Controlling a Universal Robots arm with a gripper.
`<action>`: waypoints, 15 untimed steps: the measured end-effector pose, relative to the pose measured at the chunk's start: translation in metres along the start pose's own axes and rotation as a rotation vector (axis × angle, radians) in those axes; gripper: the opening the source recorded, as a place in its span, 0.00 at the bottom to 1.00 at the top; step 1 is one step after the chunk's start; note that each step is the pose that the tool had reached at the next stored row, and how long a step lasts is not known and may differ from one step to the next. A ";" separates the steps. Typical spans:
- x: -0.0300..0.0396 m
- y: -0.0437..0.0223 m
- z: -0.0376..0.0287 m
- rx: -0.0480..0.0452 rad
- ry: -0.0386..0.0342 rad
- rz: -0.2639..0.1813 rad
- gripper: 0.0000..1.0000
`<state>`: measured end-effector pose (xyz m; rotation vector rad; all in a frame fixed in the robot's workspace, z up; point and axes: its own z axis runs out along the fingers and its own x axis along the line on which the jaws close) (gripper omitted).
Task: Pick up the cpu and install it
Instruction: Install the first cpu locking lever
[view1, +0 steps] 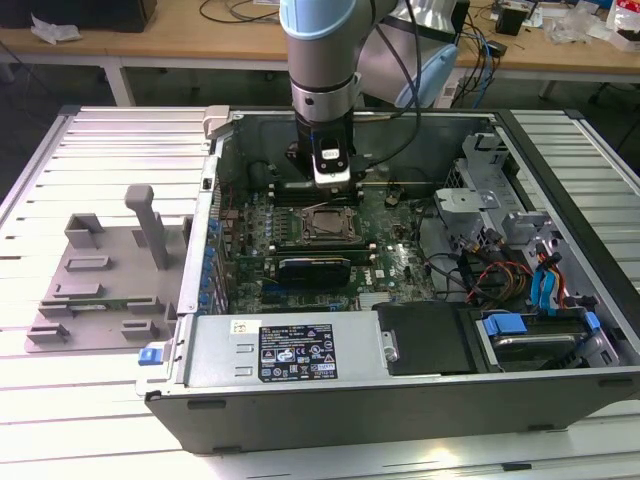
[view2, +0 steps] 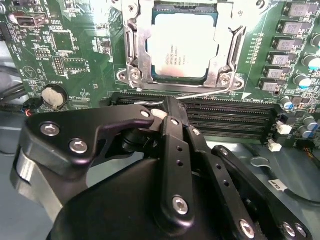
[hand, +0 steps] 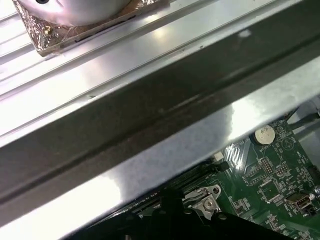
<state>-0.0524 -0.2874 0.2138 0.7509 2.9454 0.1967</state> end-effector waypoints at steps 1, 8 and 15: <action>0.0000 0.0000 0.0002 0.0041 -0.0022 0.000 0.11; -0.0003 -0.0002 0.0039 0.0195 -0.0105 -0.001 0.11; -0.0009 0.0014 -0.0022 0.0208 -0.0116 -0.001 0.11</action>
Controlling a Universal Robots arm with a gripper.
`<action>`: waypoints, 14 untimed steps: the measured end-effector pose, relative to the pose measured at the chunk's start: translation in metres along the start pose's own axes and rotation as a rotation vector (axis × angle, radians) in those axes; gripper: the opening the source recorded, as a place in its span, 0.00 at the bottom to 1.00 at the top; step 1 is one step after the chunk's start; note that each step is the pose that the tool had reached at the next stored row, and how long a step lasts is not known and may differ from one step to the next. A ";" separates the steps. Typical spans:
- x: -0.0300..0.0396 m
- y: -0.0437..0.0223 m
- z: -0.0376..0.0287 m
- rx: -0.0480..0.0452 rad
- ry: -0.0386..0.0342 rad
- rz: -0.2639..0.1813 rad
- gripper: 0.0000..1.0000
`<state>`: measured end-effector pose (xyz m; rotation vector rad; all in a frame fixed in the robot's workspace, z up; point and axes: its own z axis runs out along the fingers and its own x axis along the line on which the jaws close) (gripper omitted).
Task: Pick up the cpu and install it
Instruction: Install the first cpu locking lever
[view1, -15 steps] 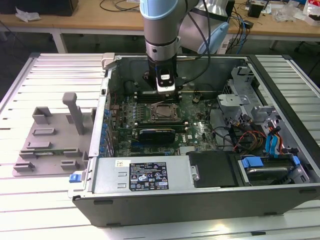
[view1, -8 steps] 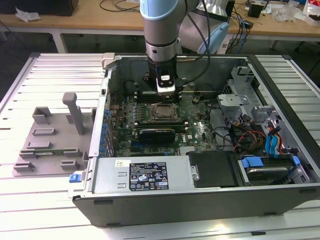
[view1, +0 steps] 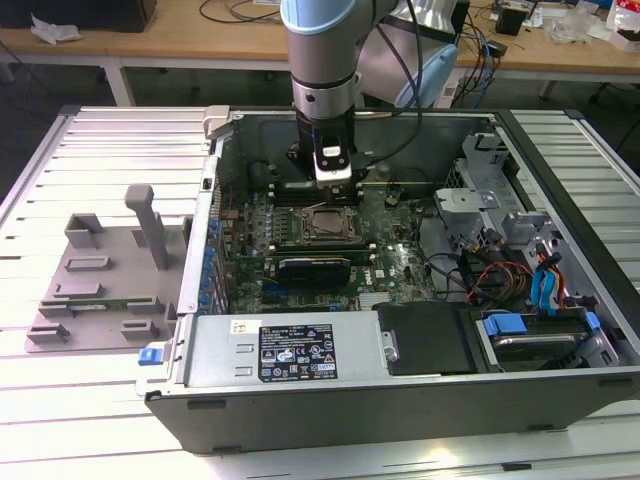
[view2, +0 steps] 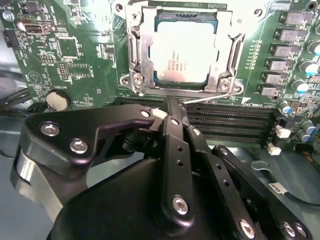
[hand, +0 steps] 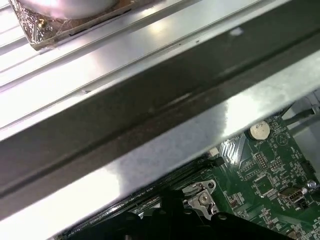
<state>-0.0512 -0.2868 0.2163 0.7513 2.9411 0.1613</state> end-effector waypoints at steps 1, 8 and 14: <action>0.0000 0.0000 -0.0001 0.0002 0.0000 0.000 0.11; 0.0039 -0.0004 -0.0004 -0.0031 -0.0029 0.057 0.11; 0.0063 0.0002 0.0002 -0.0070 -0.0023 0.075 0.11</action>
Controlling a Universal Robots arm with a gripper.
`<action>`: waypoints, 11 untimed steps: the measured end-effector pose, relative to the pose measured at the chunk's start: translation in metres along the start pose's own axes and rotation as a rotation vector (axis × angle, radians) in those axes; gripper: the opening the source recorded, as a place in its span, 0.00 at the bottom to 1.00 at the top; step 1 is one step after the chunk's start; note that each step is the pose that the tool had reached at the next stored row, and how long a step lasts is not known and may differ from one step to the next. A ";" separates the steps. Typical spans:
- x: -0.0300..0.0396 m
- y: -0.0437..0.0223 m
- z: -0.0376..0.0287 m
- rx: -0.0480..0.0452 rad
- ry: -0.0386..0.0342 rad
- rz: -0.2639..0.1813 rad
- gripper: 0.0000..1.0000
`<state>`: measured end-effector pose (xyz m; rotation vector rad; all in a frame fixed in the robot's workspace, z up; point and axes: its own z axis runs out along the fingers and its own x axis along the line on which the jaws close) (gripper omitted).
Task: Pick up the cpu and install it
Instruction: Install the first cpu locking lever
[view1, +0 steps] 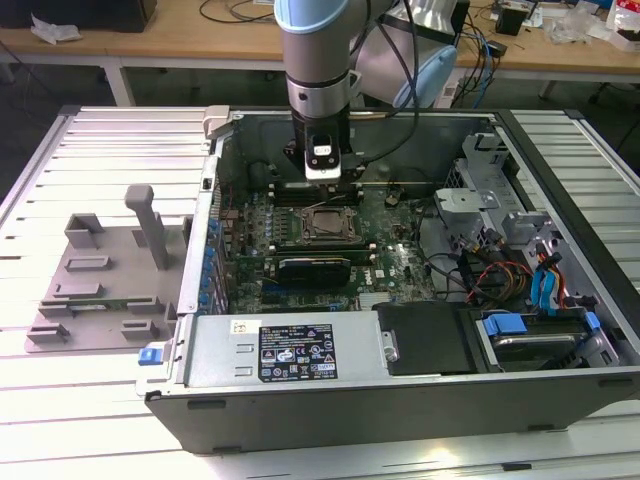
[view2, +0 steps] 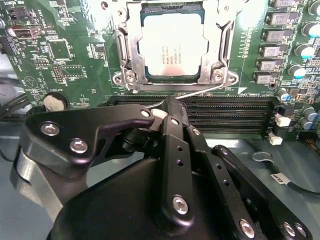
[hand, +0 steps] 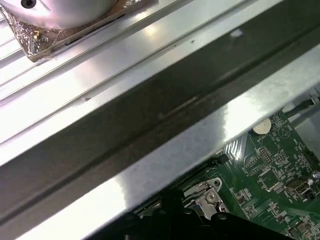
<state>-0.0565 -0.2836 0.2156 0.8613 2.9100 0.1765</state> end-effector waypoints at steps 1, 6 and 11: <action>-0.0009 0.0005 0.0004 0.0009 -0.0008 0.001 0.11; -0.0036 0.0021 0.0031 0.0127 -0.0081 0.000 0.11; -0.0033 0.0012 0.0097 0.0204 -0.0129 -0.001 0.11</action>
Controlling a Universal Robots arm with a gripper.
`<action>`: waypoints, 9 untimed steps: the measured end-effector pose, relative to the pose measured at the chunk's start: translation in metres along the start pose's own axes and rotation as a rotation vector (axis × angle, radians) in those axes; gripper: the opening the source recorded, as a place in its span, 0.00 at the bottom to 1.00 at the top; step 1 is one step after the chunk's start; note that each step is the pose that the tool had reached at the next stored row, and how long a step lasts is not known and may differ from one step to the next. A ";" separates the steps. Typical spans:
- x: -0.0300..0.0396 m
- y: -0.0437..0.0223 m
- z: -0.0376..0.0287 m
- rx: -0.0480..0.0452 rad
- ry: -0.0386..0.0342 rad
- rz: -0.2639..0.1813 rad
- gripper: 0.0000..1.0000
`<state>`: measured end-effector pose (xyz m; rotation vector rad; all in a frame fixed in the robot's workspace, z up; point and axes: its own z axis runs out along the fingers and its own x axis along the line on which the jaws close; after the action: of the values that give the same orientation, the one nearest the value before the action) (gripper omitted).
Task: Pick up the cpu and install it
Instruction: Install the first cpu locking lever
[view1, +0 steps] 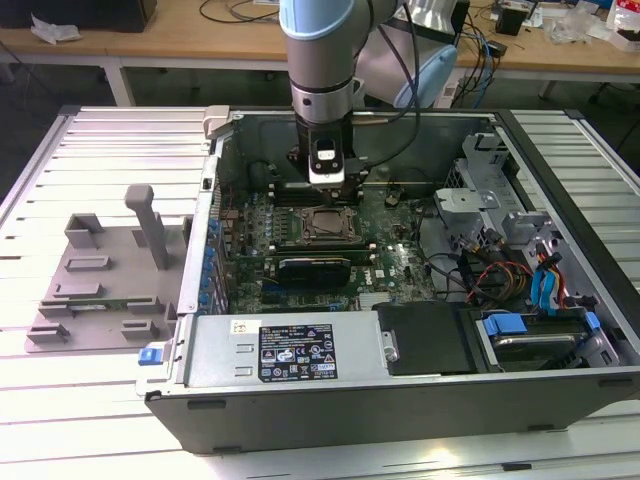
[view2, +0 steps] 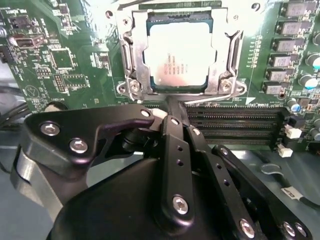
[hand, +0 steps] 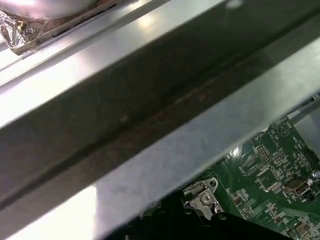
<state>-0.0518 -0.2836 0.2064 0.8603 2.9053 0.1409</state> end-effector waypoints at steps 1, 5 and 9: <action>-0.0002 0.0001 0.0005 0.0000 0.0004 0.000 0.11; -0.0045 0.0031 0.0011 -0.0192 0.0123 0.003 0.11; -0.0049 0.0038 -0.0043 -0.0223 0.0130 0.003 0.11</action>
<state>-0.0463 -0.2834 0.2115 0.8637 2.9087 0.1794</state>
